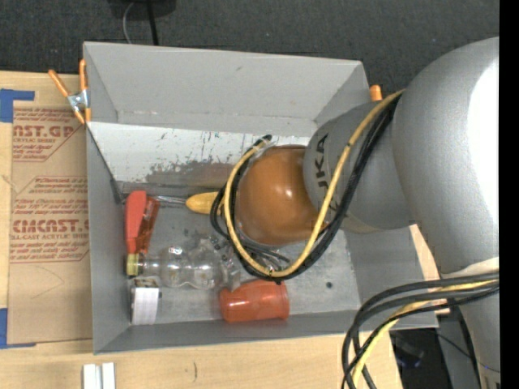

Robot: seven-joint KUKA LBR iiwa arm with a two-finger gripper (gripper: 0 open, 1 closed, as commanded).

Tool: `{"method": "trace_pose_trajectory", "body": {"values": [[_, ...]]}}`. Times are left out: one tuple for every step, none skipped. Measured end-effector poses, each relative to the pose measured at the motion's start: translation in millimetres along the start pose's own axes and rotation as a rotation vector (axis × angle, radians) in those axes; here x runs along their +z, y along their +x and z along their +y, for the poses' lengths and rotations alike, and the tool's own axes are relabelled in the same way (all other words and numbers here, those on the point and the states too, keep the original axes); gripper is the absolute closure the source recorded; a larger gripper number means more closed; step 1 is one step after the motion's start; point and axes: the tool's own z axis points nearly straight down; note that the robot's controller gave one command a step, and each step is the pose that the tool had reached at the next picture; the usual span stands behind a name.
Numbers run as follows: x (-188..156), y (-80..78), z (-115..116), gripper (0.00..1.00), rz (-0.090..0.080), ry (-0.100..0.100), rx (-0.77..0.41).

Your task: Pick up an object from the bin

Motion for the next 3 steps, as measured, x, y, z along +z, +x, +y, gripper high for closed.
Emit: {"method": "trace_pose_trajectory", "body": {"values": [[0, 0.0, 0, 1.00, 0.000, 0.000, 0.000], [-101, -19.3, 9, 1.00, -0.002, -0.001, -0.080], [-101, -19.3, 9, 1.00, -0.002, -0.001, -0.079]]}}
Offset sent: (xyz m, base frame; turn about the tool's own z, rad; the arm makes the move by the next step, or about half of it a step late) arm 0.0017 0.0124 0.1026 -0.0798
